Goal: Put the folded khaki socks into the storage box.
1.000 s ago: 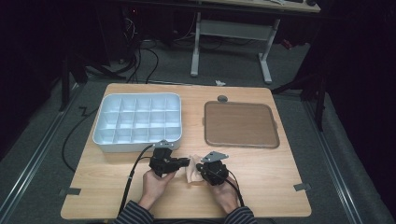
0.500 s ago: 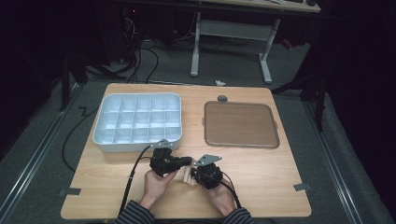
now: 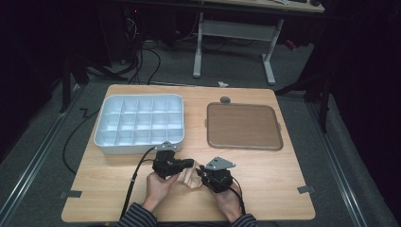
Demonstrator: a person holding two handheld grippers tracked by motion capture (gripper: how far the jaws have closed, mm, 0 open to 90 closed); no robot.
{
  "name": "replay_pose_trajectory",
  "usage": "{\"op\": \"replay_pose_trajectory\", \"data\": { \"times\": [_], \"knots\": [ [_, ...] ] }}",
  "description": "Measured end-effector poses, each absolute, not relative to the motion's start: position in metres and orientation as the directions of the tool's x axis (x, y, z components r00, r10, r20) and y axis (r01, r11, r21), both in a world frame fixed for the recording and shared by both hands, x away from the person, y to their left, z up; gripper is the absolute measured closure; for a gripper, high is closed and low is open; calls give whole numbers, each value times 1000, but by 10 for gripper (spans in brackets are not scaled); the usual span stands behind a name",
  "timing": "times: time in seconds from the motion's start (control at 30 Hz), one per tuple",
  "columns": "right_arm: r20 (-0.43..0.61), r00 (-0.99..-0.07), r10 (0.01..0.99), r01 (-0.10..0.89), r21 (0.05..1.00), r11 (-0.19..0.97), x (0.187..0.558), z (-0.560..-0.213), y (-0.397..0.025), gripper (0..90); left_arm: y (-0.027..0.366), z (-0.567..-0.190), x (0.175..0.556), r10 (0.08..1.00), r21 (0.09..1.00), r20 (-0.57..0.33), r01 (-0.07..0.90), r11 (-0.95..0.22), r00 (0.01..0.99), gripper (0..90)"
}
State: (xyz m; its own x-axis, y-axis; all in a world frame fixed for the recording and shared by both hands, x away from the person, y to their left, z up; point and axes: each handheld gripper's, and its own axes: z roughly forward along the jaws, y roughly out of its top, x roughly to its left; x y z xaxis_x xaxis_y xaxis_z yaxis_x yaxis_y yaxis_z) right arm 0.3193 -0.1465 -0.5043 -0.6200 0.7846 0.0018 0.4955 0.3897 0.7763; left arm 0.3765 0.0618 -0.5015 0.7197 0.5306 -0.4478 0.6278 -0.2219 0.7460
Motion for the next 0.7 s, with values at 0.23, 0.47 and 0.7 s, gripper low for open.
{"op": "replay_pose_trajectory", "data": {
  "times": [0.23, 0.47, 0.7],
  "knots": [
    [32, -570, 821, 557, 749, 358, 325, -508, -158, 644, 59, -502, 377, 531, 744, -458, 634, -211, 713, 879],
    [95, -582, 808, 613, 704, 359, 330, -524, -155, 726, 57, -501, 376, 526, 748, -459, 631, -205, 716, 878],
    [79, -609, 789, 600, 698, 392, 331, -523, -153, 773, 49, -495, 377, 521, 758, -432, 609, -233, 736, 878]
  ]
}}
